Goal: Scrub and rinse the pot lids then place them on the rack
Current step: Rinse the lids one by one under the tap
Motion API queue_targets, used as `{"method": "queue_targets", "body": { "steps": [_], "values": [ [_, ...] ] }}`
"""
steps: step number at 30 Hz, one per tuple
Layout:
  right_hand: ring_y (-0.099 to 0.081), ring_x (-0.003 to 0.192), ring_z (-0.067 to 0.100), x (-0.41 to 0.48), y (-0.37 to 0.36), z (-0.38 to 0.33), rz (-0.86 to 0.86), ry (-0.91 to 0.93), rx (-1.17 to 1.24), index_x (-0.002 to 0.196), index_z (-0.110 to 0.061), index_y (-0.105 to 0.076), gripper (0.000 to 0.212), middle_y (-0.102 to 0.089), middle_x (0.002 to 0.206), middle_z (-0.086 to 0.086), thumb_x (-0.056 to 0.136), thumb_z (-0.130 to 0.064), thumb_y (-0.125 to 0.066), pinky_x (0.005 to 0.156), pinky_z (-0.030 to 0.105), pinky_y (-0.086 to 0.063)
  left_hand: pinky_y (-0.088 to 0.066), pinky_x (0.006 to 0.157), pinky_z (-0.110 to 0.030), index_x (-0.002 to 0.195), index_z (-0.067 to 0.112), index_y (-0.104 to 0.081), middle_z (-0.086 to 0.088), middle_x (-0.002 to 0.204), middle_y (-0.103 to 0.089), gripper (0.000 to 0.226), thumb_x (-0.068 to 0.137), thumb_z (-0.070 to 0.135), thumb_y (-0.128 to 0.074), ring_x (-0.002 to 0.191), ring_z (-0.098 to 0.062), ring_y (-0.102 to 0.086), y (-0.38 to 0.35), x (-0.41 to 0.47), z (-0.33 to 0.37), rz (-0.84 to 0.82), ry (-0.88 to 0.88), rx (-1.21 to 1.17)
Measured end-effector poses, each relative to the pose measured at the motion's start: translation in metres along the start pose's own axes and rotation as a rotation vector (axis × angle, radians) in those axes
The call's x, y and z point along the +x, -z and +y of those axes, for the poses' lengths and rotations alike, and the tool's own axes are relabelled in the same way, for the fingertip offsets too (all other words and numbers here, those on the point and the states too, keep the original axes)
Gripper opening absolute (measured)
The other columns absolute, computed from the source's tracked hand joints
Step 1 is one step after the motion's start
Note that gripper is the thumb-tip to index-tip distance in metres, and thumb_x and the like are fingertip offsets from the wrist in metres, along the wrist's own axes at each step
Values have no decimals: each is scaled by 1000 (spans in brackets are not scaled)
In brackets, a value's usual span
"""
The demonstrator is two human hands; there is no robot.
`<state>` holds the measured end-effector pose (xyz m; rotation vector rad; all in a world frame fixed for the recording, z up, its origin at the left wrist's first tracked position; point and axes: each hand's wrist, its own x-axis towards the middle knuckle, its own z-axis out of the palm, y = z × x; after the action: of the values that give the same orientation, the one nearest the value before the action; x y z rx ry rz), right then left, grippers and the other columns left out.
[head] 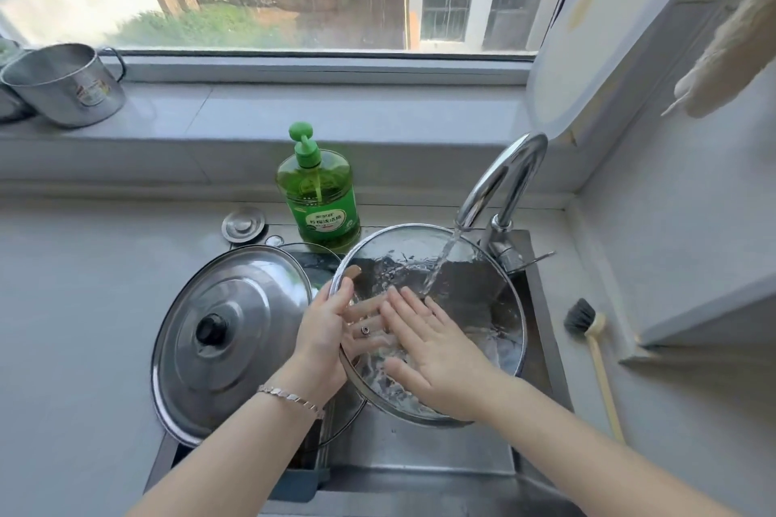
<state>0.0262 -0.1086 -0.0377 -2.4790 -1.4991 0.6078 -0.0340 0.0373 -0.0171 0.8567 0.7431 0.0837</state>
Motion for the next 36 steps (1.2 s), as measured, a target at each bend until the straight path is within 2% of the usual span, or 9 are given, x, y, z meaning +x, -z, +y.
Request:
{"method": "queue_targets", "body": {
  "steps": [3, 6, 10, 16, 19, 26, 31, 33, 36],
  "values": [
    [33, 135, 14, -6, 5, 20, 21, -37, -39, 136, -25, 25, 80, 30, 148, -6, 71, -71, 15, 110, 23, 21, -54, 71, -49, 118, 24, -53, -22, 99, -70, 23, 100, 28, -40, 82, -36, -70, 1, -1, 1, -2, -11, 28],
    [34, 135, 13, -6, 9, 16, 29, -169, -8, 134, -21, 30, 82, 35, 145, -1, 68, -68, 16, 111, 25, 21, -58, 57, -45, 115, 23, -54, -23, 97, -69, 21, 100, 26, -41, 79, -37, -69, -7, -2, -2, 8, 0, 17],
    [12, 142, 20, -1, 1, 1, 154, 83, -78, 143, -14, 6, 73, 11, 151, -1, 86, -60, 7, 113, 27, 10, -58, 54, -35, 115, 22, -57, -12, 81, -71, 21, 99, 25, -43, 71, -25, -68, -13, 1, -2, 19, 16, 38],
    [28, 132, 1, 32, 12, 5, 185, -125, 94, 148, -20, 10, 92, 23, 151, -8, 76, -75, 1, 111, 25, 17, -57, 62, -41, 118, 25, -54, -12, 88, -74, 23, 100, 26, -40, 73, -26, -72, -27, -1, -8, -38, 64, 52],
    [28, 135, 6, 32, 11, 23, 227, -311, 88, 148, -18, 12, 83, 25, 152, -3, 84, -68, -5, 112, 28, 16, -57, 56, -45, 112, 22, -54, -15, 78, -73, 18, 100, 24, -41, 65, -30, -71, -24, -1, 1, -11, 21, 70],
    [17, 143, 15, 27, 7, 27, 362, -666, 191, 150, -15, 4, 69, 14, 157, -1, 96, -52, -20, 114, 40, 14, -57, 58, -44, 112, 20, -53, -21, 94, -70, 16, 99, 22, -44, 72, -34, -70, -28, -6, 0, 26, -17, 89],
    [9, 144, 13, 37, 11, -11, 333, -240, 254, 150, -17, -7, 78, 2, 158, 1, 82, -54, -1, 116, 32, 11, -52, 71, -36, 107, 21, -62, -6, 92, -71, 19, 98, 20, -45, 80, -21, -66, -37, -4, -13, 71, -51, 95],
    [5, 144, 8, 29, 10, -16, 256, -47, 295, 150, -16, -12, 69, -4, 158, -2, 88, -47, -12, 117, 30, 7, -54, 78, -33, 114, 17, -61, -7, 101, -71, 23, 98, 20, -46, 91, -20, -67, -34, -1, -10, 105, -70, 31],
    [0, 140, 4, 7, 11, -17, 168, 190, 354, 147, -13, -24, 56, -13, 154, -5, 95, -33, -27, 112, 15, 11, -58, 73, -40, 108, 19, -58, -18, 91, -71, 17, 98, 26, -47, 81, -30, -70, -28, 0, -1, 102, -44, -14]
  ]
}}
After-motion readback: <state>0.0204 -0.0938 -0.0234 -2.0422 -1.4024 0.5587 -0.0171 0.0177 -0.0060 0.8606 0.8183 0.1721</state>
